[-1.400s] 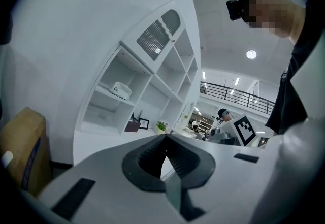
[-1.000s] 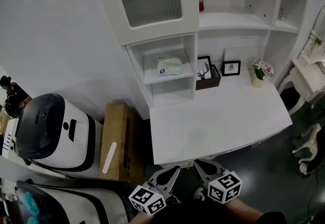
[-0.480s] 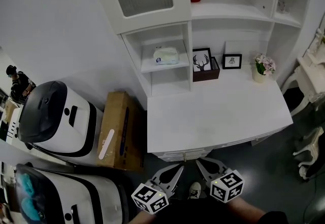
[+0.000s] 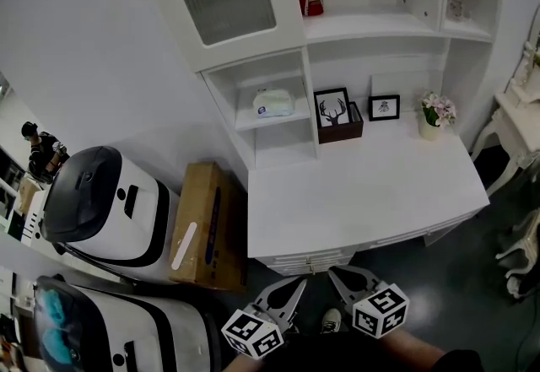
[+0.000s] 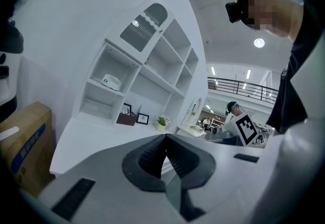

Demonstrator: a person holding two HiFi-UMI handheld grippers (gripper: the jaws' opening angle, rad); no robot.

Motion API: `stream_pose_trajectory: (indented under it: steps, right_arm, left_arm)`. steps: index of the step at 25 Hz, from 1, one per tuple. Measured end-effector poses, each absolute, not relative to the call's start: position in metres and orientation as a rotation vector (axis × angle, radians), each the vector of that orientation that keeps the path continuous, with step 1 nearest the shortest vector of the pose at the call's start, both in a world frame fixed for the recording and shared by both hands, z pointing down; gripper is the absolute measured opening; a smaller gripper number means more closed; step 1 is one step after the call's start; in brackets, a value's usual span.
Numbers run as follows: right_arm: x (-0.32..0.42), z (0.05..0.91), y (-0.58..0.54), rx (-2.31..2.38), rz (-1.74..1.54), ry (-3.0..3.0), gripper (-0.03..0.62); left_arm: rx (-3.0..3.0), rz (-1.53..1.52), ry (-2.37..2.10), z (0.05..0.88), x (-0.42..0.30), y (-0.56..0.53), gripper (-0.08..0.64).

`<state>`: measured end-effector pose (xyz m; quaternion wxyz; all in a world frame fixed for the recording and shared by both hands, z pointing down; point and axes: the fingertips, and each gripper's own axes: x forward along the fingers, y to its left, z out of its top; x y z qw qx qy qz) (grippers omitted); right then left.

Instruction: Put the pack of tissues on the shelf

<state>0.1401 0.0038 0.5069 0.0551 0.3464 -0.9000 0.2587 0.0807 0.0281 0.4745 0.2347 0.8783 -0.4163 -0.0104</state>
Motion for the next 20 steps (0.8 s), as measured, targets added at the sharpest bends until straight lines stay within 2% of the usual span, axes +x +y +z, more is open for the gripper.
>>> stream_pose_trajectory:
  steps: [20]
  right_arm:
    - [0.153,0.500,0.007,1.081,0.794,-2.755,0.005]
  left_arm:
    - [2.444,0.013,-1.128,0.468,0.093,0.030,0.005]
